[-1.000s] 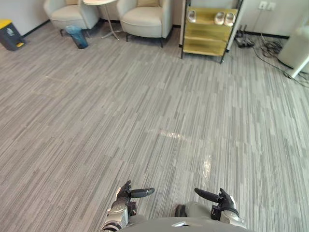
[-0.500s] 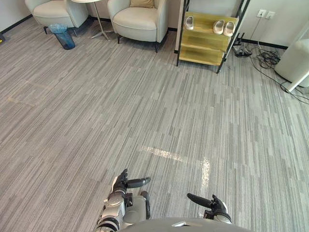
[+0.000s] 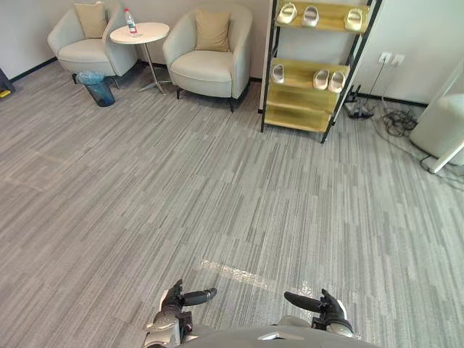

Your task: Pick up cushions and gather them together orderly.

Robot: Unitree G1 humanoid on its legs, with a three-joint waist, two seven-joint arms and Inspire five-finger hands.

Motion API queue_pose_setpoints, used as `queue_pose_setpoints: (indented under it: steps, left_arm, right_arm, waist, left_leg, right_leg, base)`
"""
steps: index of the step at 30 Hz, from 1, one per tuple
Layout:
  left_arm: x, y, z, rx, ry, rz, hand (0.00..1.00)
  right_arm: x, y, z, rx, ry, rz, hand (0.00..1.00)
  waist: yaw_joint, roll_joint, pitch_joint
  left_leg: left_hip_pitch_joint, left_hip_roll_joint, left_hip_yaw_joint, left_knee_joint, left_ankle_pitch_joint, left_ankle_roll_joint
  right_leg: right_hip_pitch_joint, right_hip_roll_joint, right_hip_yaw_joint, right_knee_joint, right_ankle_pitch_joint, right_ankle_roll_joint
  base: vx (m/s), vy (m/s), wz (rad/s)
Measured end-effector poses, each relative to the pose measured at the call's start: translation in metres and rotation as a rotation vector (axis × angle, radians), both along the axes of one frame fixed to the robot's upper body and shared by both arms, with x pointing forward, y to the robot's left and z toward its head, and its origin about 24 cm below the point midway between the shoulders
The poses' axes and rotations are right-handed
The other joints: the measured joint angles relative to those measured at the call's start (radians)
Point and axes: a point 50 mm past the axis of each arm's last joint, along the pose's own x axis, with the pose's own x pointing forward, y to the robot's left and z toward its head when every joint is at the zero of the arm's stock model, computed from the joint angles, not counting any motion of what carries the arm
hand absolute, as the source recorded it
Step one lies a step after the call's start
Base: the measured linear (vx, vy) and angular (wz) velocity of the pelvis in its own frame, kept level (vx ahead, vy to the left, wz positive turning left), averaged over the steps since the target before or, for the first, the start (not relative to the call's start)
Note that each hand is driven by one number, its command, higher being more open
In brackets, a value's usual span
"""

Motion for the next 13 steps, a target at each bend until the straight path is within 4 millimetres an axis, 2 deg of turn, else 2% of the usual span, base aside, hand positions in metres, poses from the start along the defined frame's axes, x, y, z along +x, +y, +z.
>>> queue_pose_setpoints:
  steps: [2, 6, 10, 13]
  left_arm:
    - [-0.001, 0.000, 0.000, -0.001, 0.003, -0.002, 1.00]
    - [-0.001, -0.001, -0.001, -0.003, 0.013, -0.008, 1.00]
    - [-0.001, 0.000, -0.001, 0.002, 0.018, -0.022, 1.00]
    - [0.000, 0.003, -0.001, 0.016, 0.022, -0.062, 1.00]
  right_arm:
    - [-0.002, 0.000, -0.001, 0.001, 0.009, -0.001, 1.00]
    - [-0.008, -0.004, -0.002, 0.007, 0.024, -0.043, 1.00]
    - [-0.012, -0.005, -0.004, 0.011, 0.038, -0.064, 1.00]
    - [-0.015, -0.003, -0.005, 0.018, 0.049, -0.067, 1.00]
  waist:
    - [-0.001, -0.003, -0.001]
    - [-0.003, -0.003, -0.009]
    - [-0.005, -0.006, -0.012]
    - [-0.005, -0.019, -0.015]
  left_leg:
    - [0.013, 0.001, -0.015, -0.010, 0.014, -0.002]
    - [0.011, -0.005, -0.040, -0.048, 0.037, -0.007]
    - [0.014, -0.034, -0.046, -0.047, 0.039, -0.007]
    - [0.013, -0.063, -0.051, -0.045, 0.040, -0.005]
  right_leg:
    - [0.031, 0.003, -0.008, -0.032, 0.006, -0.001]
    - [0.065, 0.010, -0.023, -0.131, 0.055, 0.011]
    - [0.108, -0.011, -0.017, -0.213, 0.100, 0.036]
    - [0.129, -0.034, -0.009, -0.265, 0.135, 0.055]
  base:
    - [0.09, -0.099, 0.15]
    - [0.06, 0.021, 0.10]
    - [0.02, 0.143, 0.01]
    - [-0.02, 0.132, -0.01]
